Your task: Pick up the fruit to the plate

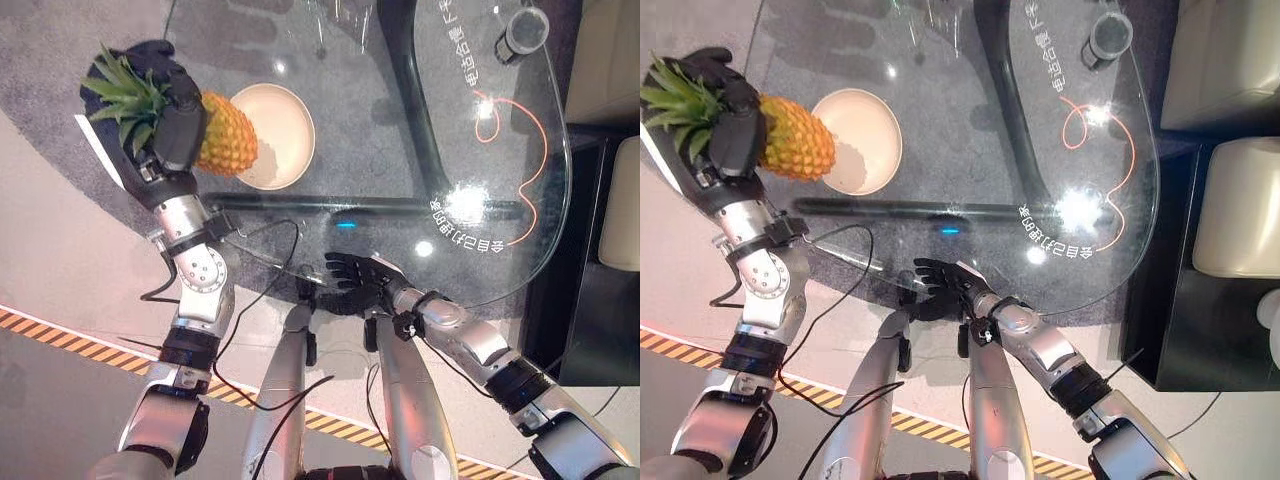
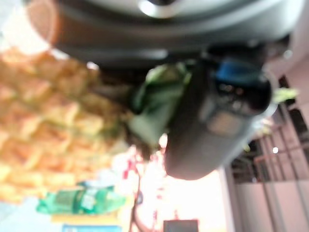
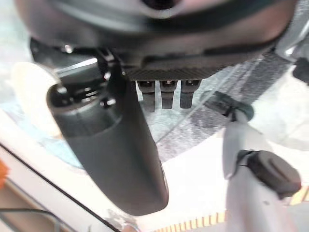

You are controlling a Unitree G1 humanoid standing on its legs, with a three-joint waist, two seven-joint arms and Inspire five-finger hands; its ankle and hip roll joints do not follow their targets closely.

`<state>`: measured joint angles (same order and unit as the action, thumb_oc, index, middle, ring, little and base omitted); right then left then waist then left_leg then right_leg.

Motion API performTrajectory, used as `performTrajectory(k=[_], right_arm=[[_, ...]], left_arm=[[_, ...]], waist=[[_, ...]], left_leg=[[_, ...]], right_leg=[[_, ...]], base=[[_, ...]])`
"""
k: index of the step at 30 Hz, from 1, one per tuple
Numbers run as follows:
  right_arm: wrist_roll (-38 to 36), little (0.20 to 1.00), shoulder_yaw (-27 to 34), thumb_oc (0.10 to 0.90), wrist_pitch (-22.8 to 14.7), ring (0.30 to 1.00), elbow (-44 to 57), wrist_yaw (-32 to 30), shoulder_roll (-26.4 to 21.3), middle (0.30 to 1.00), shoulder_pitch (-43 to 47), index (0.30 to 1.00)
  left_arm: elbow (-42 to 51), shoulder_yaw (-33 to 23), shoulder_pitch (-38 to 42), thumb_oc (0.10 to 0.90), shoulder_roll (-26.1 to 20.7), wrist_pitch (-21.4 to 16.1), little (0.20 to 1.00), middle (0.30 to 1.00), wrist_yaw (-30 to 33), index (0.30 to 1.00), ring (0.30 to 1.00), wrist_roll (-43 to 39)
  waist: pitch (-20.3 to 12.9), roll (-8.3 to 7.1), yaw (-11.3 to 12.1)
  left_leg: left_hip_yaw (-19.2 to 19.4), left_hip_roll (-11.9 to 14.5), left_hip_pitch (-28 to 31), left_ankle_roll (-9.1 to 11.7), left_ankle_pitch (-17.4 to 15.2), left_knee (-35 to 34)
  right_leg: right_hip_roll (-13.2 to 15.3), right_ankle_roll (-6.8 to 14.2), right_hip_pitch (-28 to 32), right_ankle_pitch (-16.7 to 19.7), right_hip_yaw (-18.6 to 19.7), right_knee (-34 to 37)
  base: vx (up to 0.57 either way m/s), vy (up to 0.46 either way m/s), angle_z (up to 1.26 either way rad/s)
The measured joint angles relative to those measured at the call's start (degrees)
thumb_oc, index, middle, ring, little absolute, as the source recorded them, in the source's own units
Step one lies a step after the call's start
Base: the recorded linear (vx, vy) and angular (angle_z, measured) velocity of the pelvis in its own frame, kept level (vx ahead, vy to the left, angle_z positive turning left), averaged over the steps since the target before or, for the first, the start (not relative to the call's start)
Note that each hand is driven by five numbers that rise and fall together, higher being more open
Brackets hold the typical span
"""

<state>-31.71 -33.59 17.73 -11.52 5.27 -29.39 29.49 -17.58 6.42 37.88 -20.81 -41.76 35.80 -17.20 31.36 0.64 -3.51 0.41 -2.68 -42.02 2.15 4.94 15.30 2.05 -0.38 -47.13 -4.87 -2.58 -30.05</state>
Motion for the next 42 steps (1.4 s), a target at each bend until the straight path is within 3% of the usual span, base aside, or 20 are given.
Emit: performTrajectory(k=[7,14,27,31,42], right_arm=[[-0.04,0.900,-0.16,0.800,1.23,0.900,-1.04,0.35,-0.12,0.900,3.94,0.900],[-1.73,0.900,-0.13,0.800,1.96,0.900,-1.84,2.39,-0.97,0.900,7.33,0.900],[-5.04,0.900,-0.38,0.800,0.30,0.900,-2.10,5.30,-2.31,0.900,12.35,0.900],[-6.07,0.900,-0.38,0.800,-0.38,0.900,-1.88,6.50,-2.88,0.900,13.23,0.900],[-6.74,0.900,-1.02,0.800,-0.76,0.900,1.22,7.08,-4.06,0.900,13.91,0.900]], left_arm=[[-1.75,1.32,2.19,0.100,0.01,-0.29,0.200,0.300,1.58,0.300,0.300,0.13],[-9.13,3.07,7.26,0.100,-0.07,-0.35,0.200,0.300,6.21,0.300,0.300,6.20],[-16.87,5.23,14.44,0.100,-1.48,-1.47,0.200,0.300,13.31,0.300,0.300,7.24],[-18.46,6.55,16.46,0.100,-3.25,-1.45,0.200,0.300,17.36,0.300,0.300,13.13],[-21.29,8.71,20.16,0.100,-5.29,-1.43,0.200,0.300,23.29,0.300,0.300,16.23]], waist=[[0.02,-0.07,-1.43],[-0.02,-0.15,-2.00],[-0.05,-0.21,-3.25],[-0.08,-0.26,-3.30],[-0.09,-0.27,-4.53]], left_leg=[[0.39,-0.14,-4.32,-0.35,-0.59,2.89],[1.37,0.12,-7.26,-0.25,-0.96,4.62],[2.25,0.88,-15.26,0.30,-2.10,9.72],[2.25,0.99,-16.65,0.33,-2.13,10.00],[2.22,1.22,-19.84,0.78,-2.67,11.97]], right_leg=[[-0.02,0.17,-3.87,0.39,0.46,-1.43],[-0.41,0.48,-6.84,0.82,1.63,-2.27],[-1.54,0.46,-14.67,1.40,2.99,-5.01],[-1.77,0.43,-16.18,1.73,3.17,-5.24],[-2.00,0.44,-19.06,1.70,3.17,-6.58]], base=[[0.01,0.047,-0.03],[0.00,0.016,-0.07],[0.00,0.014,-0.05],[0.00,0.000,0.00],[0.00,0.000,0.00]])
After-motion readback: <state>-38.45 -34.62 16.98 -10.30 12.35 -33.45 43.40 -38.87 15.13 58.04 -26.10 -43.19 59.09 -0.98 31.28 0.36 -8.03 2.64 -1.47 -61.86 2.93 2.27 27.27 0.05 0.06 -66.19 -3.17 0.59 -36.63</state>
